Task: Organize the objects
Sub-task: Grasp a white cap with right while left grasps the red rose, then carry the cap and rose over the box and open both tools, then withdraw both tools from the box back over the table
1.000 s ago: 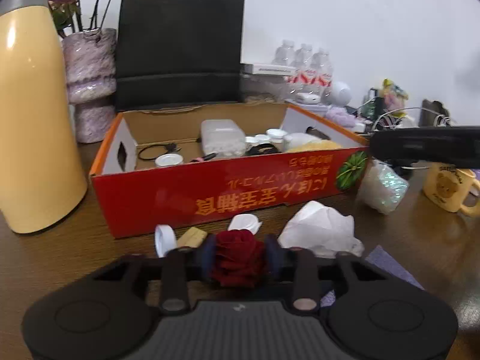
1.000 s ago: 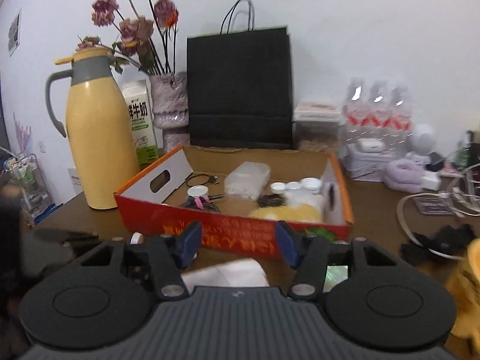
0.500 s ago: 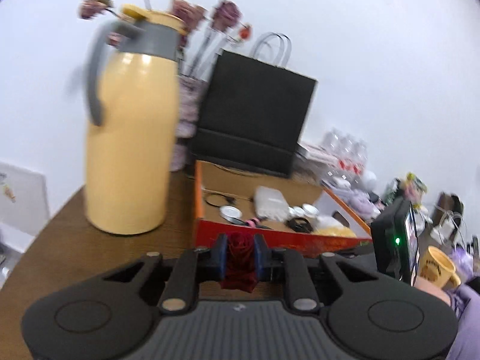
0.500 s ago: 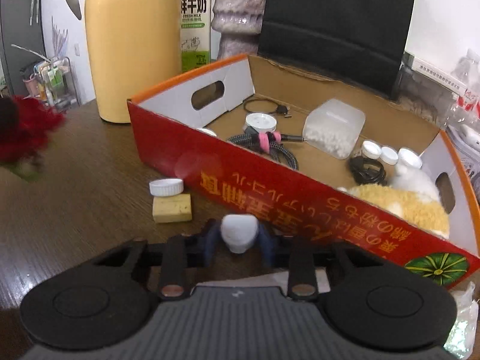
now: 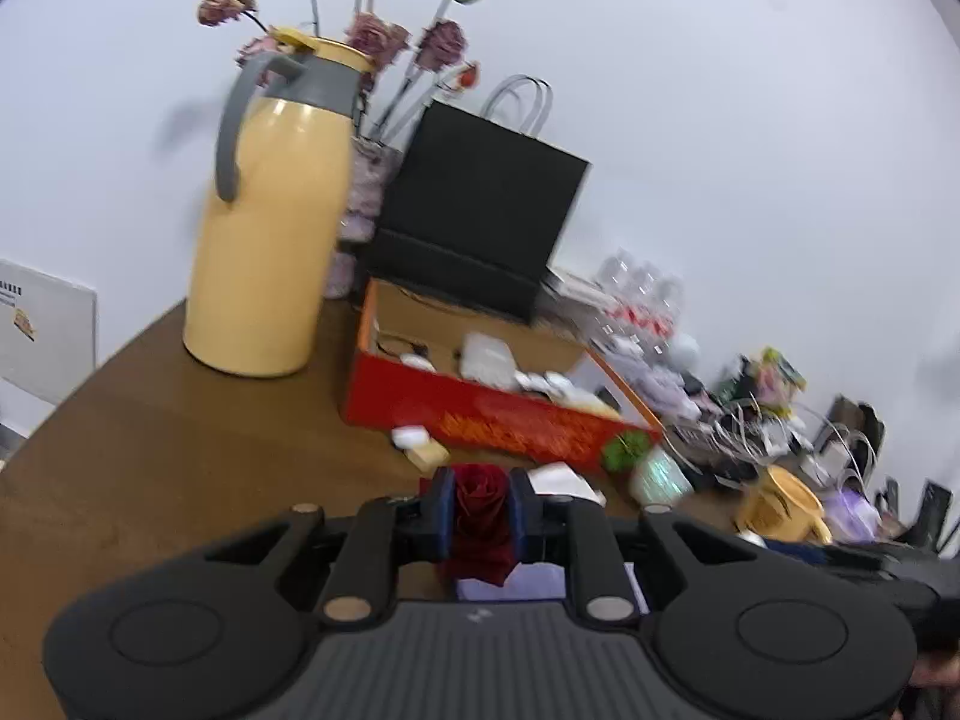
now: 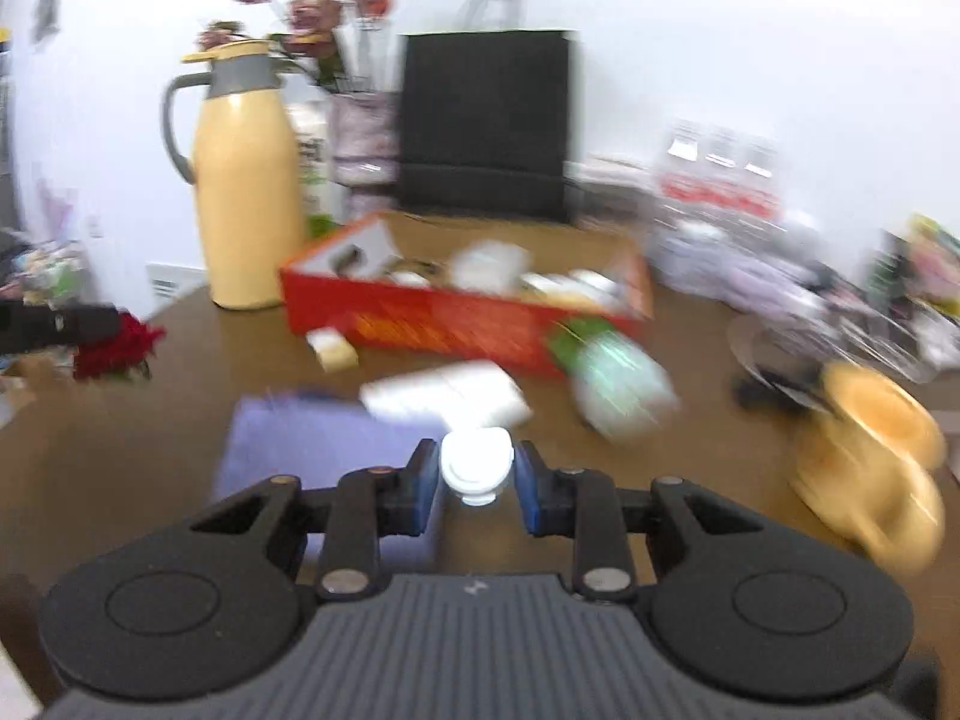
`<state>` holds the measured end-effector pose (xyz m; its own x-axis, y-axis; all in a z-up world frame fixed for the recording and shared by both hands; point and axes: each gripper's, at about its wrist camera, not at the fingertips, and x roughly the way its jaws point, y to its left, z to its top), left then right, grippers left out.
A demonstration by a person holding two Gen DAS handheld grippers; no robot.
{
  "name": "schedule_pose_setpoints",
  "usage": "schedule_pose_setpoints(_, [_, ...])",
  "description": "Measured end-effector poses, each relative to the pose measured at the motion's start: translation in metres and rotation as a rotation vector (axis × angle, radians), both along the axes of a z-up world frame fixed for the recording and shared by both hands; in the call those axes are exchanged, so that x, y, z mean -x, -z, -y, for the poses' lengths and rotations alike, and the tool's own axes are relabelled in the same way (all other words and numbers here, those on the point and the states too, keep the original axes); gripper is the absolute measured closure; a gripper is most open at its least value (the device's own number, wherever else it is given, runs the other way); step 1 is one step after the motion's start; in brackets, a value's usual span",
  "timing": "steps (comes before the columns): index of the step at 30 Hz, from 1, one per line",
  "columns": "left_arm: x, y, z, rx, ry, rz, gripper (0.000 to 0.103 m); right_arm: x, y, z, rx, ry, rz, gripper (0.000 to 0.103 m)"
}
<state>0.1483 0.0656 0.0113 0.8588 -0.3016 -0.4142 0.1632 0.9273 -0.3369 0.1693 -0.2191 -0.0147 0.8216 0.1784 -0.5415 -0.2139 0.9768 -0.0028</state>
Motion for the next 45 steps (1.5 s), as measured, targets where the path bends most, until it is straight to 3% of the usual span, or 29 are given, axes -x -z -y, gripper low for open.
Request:
schedule_pose_setpoints(6, [0.033,-0.008,0.03,-0.029,0.027,-0.02,0.086,0.078,0.002,0.034,-0.002,0.118,0.017,0.075])
schedule_pose_setpoints(11, [0.067,-0.035,0.045,-0.064,0.006,0.062,0.086,0.116,-0.011,0.05,-0.055,0.096,0.1,0.075])
schedule_pose_setpoints(18, [0.053,-0.062,0.047,-0.097,0.0,0.126,0.086,0.098,-0.026,0.062,-0.132,0.069,0.147,0.075])
schedule_pose_setpoints(22, [-0.009,-0.084,0.042,-0.139,0.013,0.169,0.086,0.044,-0.048,0.054,-0.177,0.012,0.186,0.075])
schedule_pose_setpoints(27, [-0.14,-0.085,0.037,-0.12,0.04,0.071,0.086,-0.081,-0.06,0.022,-0.254,-0.05,0.146,0.075])
schedule_pose_setpoints(31, [-0.235,-0.057,0.041,-0.248,-0.007,-0.04,0.086,-0.199,-0.044,-0.01,-0.246,-0.084,0.001,0.075])
schedule_pose_setpoints(35, [-0.312,-0.014,0.03,-0.196,-0.042,-0.223,0.084,-0.296,-0.01,-0.038,-0.227,-0.081,-0.191,0.075])
schedule_pose_setpoints(38, [-0.347,0.011,0.029,-0.213,-0.056,-0.283,0.08,-0.341,0.014,-0.055,-0.207,-0.021,-0.274,0.073])
schedule_pose_setpoints(39, [-0.352,0.015,0.03,-0.233,-0.065,-0.275,0.073,-0.349,0.021,-0.059,-0.22,-0.021,-0.298,0.069])
schedule_pose_setpoints(40, [-0.355,0.016,0.033,-0.252,-0.066,-0.264,0.059,-0.355,0.026,-0.062,-0.24,-0.026,-0.311,0.056])
schedule_pose_setpoints(43, [-0.346,0.013,0.032,-0.269,-0.055,-0.196,0.037,-0.347,0.02,-0.06,-0.256,-0.032,-0.243,0.041])
schedule_pose_setpoints(45, [-0.335,0.004,0.032,-0.273,-0.042,-0.161,0.029,-0.34,0.012,-0.051,-0.257,-0.005,-0.201,0.031])
